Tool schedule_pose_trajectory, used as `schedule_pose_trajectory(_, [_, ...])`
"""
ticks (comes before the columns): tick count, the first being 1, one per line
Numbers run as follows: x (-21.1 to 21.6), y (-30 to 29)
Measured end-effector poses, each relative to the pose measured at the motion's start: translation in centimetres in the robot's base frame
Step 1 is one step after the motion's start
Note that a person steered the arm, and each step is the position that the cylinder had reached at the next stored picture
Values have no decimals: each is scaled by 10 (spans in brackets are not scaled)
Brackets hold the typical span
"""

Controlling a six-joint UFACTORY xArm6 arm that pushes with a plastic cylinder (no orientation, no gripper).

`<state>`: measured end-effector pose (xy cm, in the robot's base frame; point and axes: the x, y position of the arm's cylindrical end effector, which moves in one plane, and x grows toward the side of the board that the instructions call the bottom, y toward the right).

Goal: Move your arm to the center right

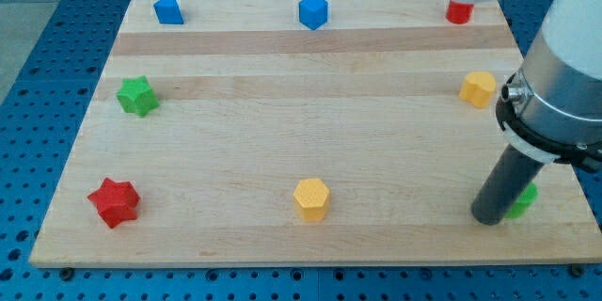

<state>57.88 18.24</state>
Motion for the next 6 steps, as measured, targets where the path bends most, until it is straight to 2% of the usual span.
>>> schedule_pose_trajectory(2, [-4,-15])
schedule_pose_trajectory(3, [-19,-24])
schedule_pose_trajectory(4, [-58,-24])
schedule_pose_trajectory(5, [-95,-9])
schedule_pose_trajectory(6, [-116,46])
